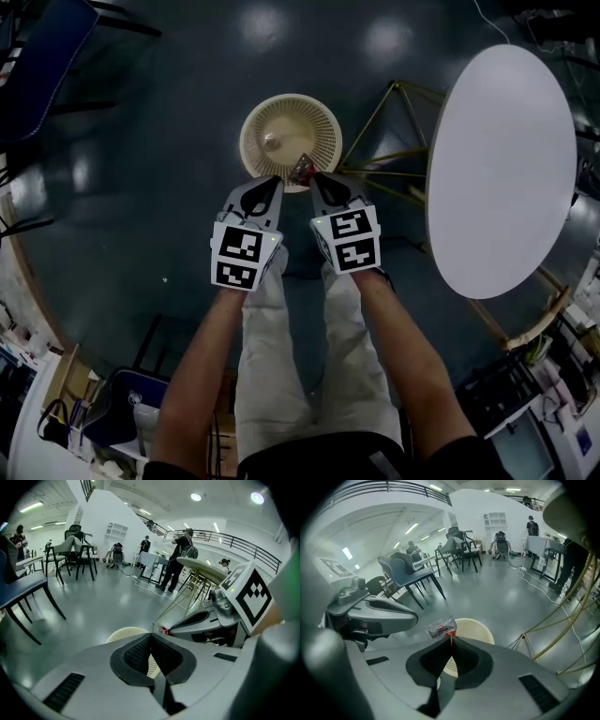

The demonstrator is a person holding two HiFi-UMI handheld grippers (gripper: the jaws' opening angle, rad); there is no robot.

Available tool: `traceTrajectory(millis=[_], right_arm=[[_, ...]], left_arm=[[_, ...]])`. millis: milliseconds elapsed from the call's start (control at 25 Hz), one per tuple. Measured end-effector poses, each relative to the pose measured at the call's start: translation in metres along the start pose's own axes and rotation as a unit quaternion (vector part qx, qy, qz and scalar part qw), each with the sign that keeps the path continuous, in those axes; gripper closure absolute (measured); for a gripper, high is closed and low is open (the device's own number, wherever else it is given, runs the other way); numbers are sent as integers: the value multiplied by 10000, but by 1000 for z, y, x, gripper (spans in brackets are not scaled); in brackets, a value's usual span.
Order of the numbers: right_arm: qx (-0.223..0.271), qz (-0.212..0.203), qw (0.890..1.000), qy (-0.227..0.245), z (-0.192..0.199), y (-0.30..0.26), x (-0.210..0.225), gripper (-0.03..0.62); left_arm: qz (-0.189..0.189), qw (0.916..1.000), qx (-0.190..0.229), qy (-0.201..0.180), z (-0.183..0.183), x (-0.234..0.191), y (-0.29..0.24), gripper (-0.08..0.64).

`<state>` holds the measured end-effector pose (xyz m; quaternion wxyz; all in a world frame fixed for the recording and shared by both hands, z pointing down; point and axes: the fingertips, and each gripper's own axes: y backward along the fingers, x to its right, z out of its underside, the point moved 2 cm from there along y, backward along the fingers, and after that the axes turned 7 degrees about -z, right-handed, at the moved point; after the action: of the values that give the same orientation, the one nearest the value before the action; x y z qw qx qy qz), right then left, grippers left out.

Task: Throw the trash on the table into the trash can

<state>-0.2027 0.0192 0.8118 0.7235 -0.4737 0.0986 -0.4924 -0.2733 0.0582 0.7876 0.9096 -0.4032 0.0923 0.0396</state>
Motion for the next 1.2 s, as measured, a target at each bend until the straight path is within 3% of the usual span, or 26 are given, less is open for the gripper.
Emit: traceTrajectory(millis=[800,920,1200], right_arm=[[-562,350,9977,-106,52,-90,24,565],[-674,322,9972,-49,57,-93,20,477],[-609,280,9977,-69,51,-87,18,472]], left_arm=[[-93,9994,-332,68,50,-46,-26,545],[-146,9993,-312,111,54,-51,-23,545],[-118,9994,-264,190,54,-50,-21,545]])
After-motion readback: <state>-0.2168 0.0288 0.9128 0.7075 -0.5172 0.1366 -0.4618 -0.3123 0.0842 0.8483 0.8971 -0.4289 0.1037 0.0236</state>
